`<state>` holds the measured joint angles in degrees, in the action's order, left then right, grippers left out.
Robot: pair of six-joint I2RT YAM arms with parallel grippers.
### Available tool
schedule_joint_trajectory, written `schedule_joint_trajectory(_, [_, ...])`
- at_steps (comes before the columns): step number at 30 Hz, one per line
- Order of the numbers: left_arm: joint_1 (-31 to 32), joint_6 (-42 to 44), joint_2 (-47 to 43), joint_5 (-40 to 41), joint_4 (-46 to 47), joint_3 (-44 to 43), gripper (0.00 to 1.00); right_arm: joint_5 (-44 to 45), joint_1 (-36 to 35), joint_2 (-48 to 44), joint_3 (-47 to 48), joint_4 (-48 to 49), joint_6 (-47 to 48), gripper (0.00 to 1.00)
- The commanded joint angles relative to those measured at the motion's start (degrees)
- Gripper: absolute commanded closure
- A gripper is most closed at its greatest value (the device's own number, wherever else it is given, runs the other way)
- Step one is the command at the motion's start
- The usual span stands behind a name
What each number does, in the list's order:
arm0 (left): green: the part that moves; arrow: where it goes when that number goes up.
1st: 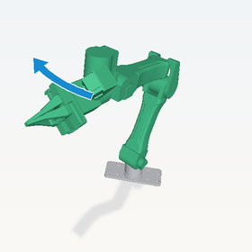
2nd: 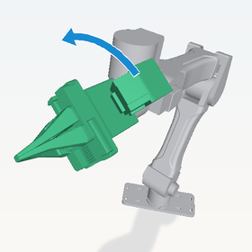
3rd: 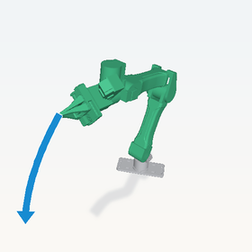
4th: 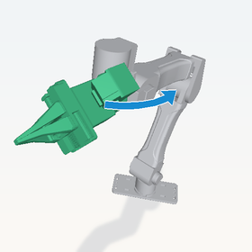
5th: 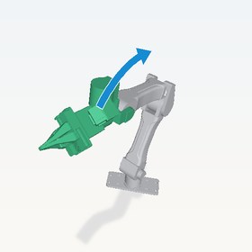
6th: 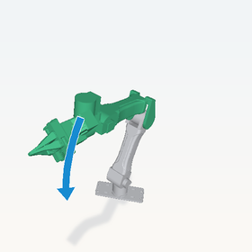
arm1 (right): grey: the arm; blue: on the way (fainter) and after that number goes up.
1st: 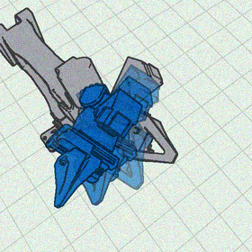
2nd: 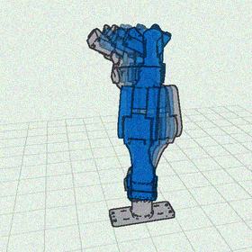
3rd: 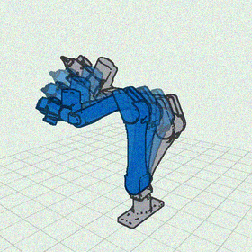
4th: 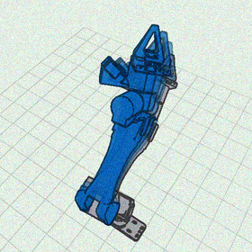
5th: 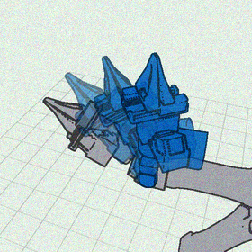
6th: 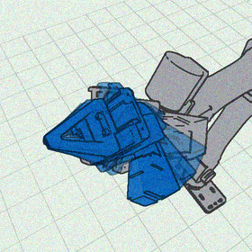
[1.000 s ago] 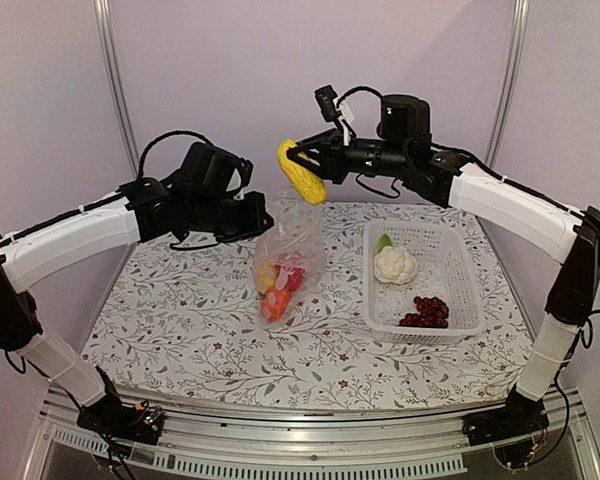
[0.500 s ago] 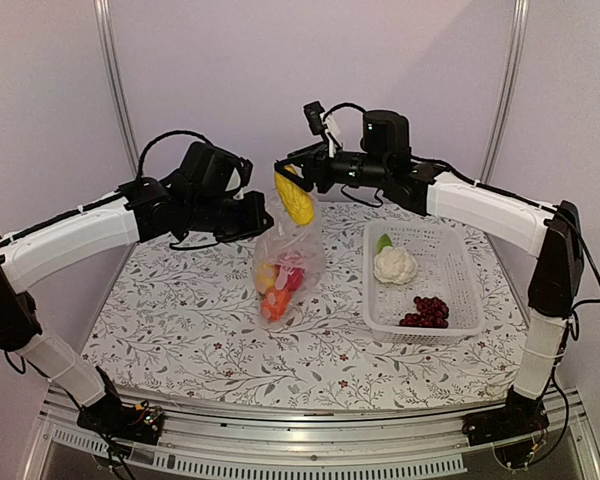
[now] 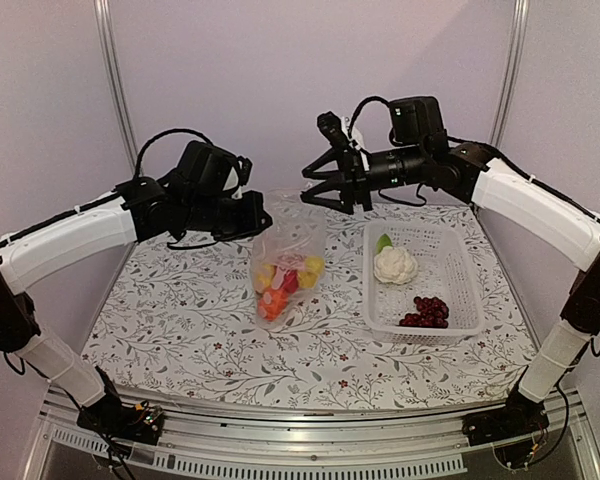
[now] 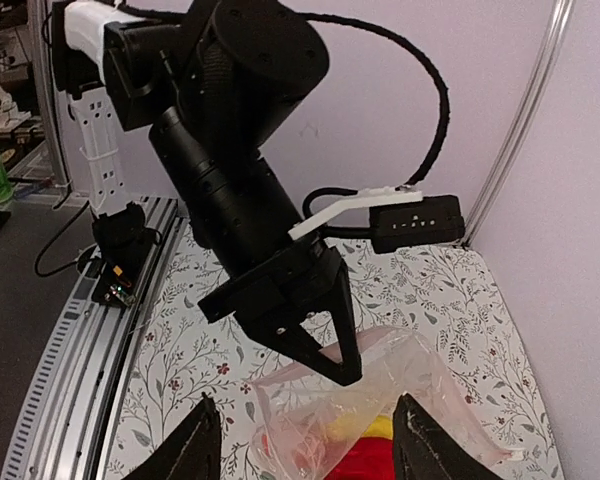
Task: Place the food in the zip-top bag and seal the zipper
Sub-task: Place the fake fruit in the zipper food storage bag.
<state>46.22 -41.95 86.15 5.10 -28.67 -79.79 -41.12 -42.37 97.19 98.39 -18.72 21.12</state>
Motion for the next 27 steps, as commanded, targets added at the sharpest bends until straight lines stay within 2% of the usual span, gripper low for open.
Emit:
schedule_joint_trajectory(1, [-0.32, 2.54, -1.07, -1.88, -1.37, -1.07, 0.99, -3.46, -0.23, -0.83, 3.35, -22.74, 24.97, 0.44])
schedule_joint_trajectory(5, [-0.31, 3.29, -0.48, -3.89, -1.48, -2.14, 0.99, 1.56, -1.11, 1.71, 5.07, -29.8, 33.41, 0.44])
schedule_joint_trajectory(12, [-0.31, 4.09, 0.03, -8.07, -2.51, -3.85, 0.95, 11.11, -2.83, 4.23, 5.52, -27.97, 37.2, 0.45])
schedule_joint_trajectory(18, [-0.33, 4.62, 0.5, -10.93, -4.16, -6.51, 0.94, 15.76, -5.48, 6.52, 5.93, -26.78, 40.44, 0.47])
schedule_joint_trajectory(21, [-0.29, 4.78, 1.12, -11.4, -5.8, -7.75, 0.94, 17.3, -6.5, 7.51, 6.06, -25.87, 40.75, 0.54])
schedule_joint_trajectory(23, [-0.34, 4.68, 1.73, -11.18, -8.04, -9.19, 0.94, 17.35, -6.95, 7.9, 6.26, -25.97, 40.91, 0.63])
schedule_joint_trajectory(27, [-0.34, 4.06, 3.08, -8.63, -15.75, -13.62, 0.76, 16.33, -7.41, 7.53, 6.28, -26.02, 40.47, 0.91])
